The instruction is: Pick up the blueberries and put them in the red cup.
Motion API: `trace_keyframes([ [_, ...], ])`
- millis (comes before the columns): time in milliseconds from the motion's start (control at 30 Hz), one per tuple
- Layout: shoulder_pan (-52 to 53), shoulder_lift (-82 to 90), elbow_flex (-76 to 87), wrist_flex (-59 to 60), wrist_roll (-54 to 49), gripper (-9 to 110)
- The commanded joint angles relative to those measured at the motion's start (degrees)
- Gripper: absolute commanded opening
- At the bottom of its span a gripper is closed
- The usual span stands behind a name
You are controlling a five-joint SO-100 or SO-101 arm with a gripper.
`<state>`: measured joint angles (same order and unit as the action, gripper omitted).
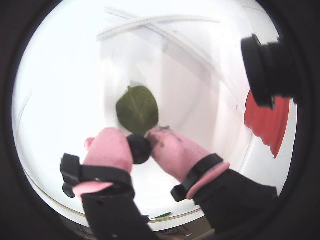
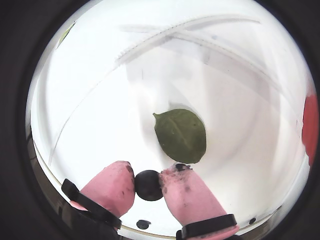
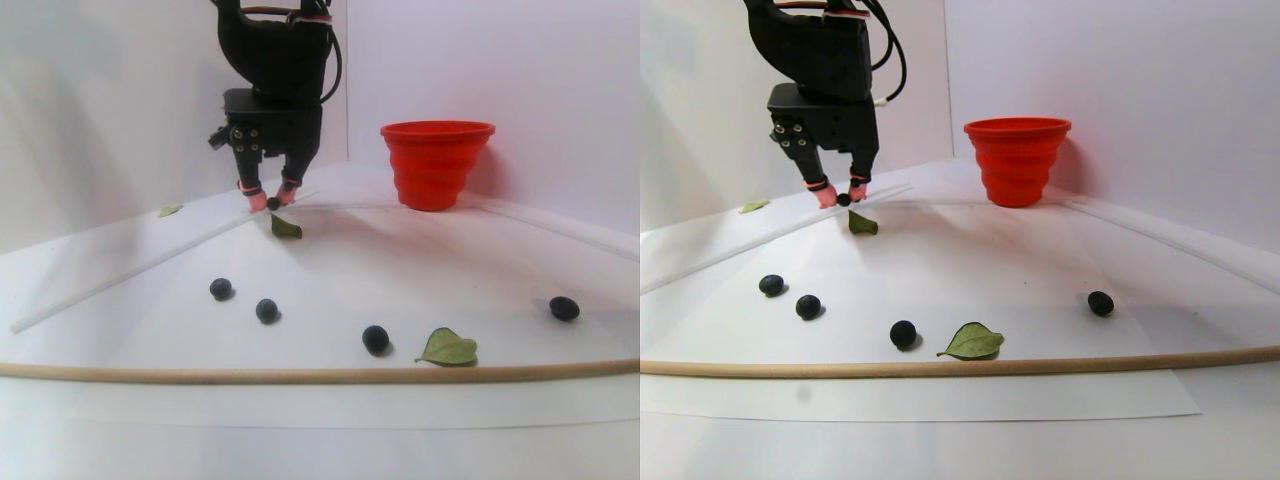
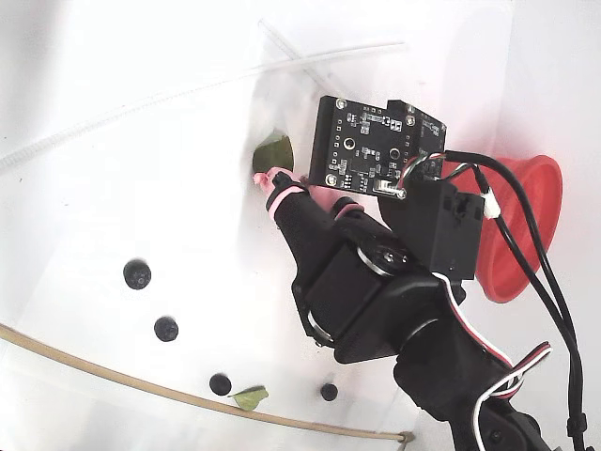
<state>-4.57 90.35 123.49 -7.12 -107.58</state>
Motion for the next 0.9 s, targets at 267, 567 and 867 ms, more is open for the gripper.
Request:
trace_keyframes([
  [267,2.55,9.93,0.79,3.69,-0.88,9],
  [567,4.13,13.97,2.29,5.71,-0.88,9],
  [867,6.24,18.11,3.52,8.88,-0.7,9],
])
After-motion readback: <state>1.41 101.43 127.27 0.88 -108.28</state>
